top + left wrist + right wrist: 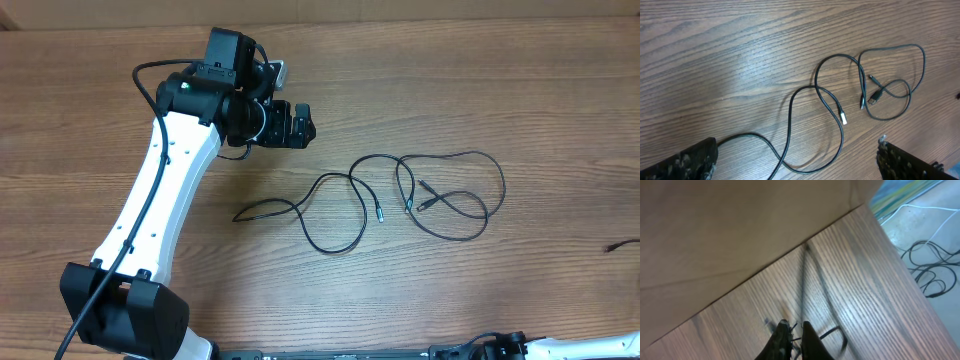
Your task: Untangle cables
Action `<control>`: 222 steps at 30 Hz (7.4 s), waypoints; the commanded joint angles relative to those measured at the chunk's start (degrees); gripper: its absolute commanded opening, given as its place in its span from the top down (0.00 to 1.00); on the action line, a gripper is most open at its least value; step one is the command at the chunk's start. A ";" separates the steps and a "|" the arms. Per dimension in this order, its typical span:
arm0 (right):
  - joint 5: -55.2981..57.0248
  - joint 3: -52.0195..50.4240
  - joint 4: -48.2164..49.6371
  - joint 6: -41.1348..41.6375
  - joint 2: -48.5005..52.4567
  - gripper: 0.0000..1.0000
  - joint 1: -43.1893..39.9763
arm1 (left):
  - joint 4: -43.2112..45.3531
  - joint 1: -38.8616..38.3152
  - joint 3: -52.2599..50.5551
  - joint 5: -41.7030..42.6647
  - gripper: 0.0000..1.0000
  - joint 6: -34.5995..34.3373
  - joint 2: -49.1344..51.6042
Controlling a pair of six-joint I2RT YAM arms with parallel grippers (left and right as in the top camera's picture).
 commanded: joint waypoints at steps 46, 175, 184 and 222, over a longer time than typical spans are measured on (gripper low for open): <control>-22.27 -2.64 -11.89 -30.16 0.15 0.00 46.18 | 0.07 -0.20 0.81 -0.39 0.00 0.24 0.57; 14.40 54.25 -26.77 -27.82 -2.21 0.96 77.85 | 0.07 -0.22 0.81 -0.39 0.00 0.24 0.57; 14.40 54.23 -27.19 -22.08 -2.19 0.96 64.04 | 0.07 -0.22 0.81 -0.39 0.00 0.24 0.57; 10.47 53.18 -28.98 -21.46 16.90 0.96 33.07 | 0.07 -0.20 0.81 -0.39 0.00 0.24 0.57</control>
